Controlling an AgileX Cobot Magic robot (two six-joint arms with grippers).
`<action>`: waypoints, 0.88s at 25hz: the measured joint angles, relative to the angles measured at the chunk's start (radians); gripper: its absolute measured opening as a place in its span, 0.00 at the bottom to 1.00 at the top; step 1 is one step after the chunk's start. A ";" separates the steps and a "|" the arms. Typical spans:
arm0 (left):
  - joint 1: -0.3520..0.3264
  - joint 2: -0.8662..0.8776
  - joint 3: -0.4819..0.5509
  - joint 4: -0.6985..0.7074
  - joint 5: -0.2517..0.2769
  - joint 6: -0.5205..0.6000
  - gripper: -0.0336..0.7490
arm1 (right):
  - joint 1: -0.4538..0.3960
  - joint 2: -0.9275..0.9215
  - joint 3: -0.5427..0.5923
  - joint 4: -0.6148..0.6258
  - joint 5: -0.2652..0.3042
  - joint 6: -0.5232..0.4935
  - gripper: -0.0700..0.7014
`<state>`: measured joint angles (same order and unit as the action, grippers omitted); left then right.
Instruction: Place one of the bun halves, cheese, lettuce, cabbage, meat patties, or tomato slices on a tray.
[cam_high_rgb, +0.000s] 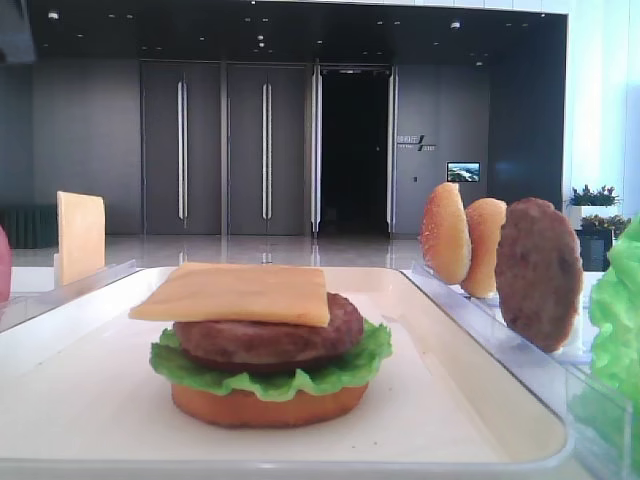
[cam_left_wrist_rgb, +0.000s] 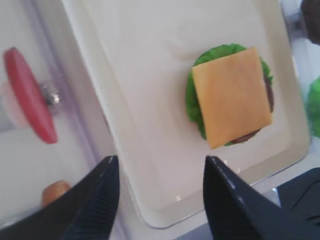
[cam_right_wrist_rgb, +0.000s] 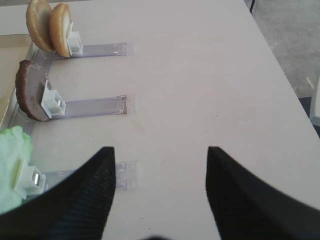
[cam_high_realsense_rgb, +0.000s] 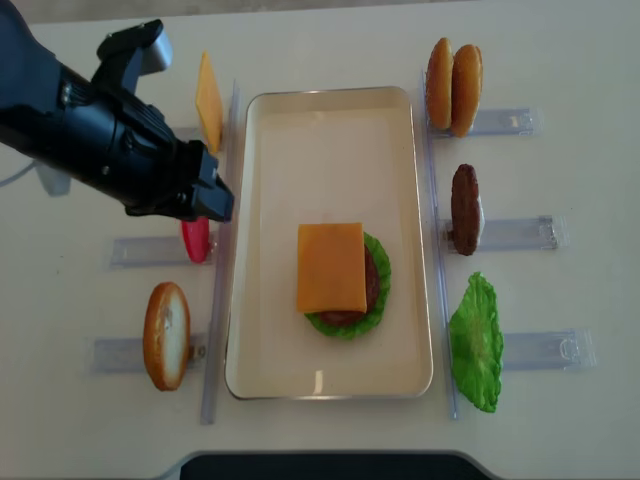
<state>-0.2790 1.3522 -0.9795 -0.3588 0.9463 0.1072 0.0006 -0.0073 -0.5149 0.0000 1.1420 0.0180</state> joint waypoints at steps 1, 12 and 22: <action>0.000 -0.003 -0.006 0.042 0.015 -0.024 0.57 | 0.000 0.000 0.000 0.000 0.000 0.000 0.63; 0.255 -0.046 -0.017 0.224 0.135 -0.088 0.57 | 0.000 0.000 0.000 0.000 0.000 0.000 0.63; 0.394 -0.078 -0.017 0.334 0.209 -0.070 0.56 | 0.000 0.000 0.000 0.000 0.000 0.000 0.63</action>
<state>0.1146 1.2737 -0.9966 -0.0248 1.1554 0.0372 0.0006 -0.0073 -0.5149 0.0000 1.1420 0.0180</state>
